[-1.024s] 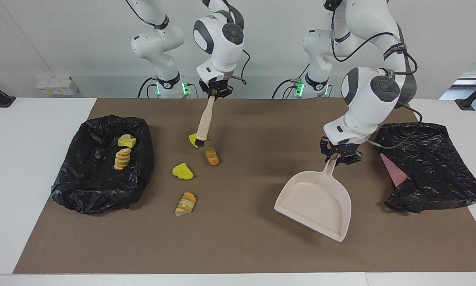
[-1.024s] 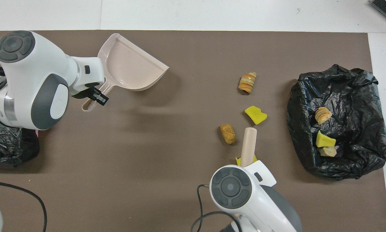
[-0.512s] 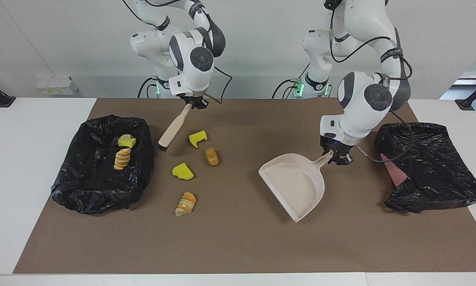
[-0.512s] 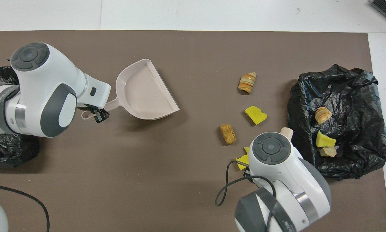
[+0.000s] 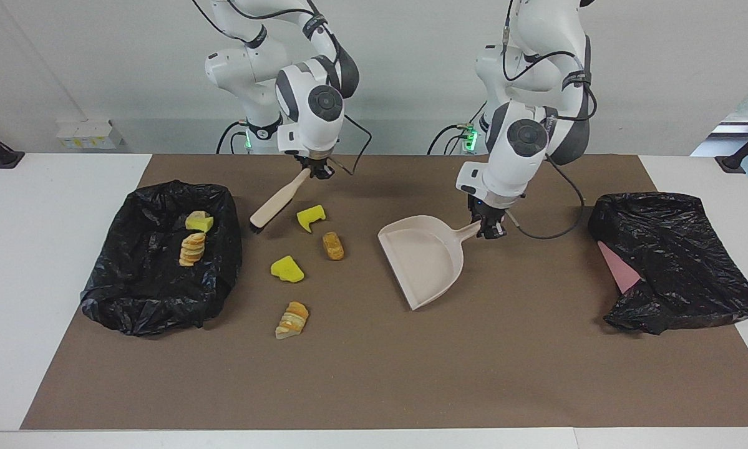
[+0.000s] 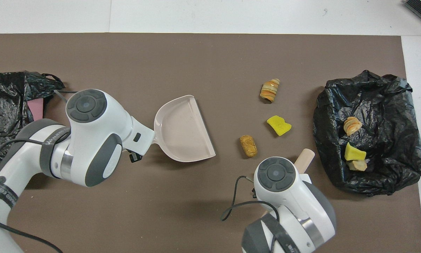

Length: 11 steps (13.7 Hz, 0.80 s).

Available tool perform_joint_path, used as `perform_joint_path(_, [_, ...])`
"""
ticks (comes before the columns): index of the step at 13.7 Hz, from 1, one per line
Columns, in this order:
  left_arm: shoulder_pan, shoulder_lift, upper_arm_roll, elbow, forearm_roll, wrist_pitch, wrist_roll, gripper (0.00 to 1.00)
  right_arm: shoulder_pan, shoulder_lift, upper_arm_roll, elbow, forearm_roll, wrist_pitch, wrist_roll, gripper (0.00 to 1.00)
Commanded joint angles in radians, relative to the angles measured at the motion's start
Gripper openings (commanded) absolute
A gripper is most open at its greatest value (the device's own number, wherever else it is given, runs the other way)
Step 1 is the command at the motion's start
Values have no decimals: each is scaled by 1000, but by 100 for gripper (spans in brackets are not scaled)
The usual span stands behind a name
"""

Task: Sweep and dump trash in bin
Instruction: 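Position the dustpan with the left gripper while the right gripper brings the brush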

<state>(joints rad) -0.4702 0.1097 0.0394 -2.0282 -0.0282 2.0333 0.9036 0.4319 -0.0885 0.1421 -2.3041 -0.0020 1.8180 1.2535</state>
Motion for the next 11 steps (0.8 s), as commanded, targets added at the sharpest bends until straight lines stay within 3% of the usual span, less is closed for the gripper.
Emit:
perform_joint_path(1, [-67, -48, 13, -70, 54, 44, 9, 0, 57, 51, 4, -9, 25, 52, 120, 0])
perform_joint_path(5, [-87, -47, 13, -89, 62, 64, -20, 0, 65, 99, 4, 3, 33, 128, 139, 0])
perform_joint_path(11, [-74, -47, 13, -98, 62, 91, -22, 0, -10, 240, 2, 210, 23, 159, -49, 0])
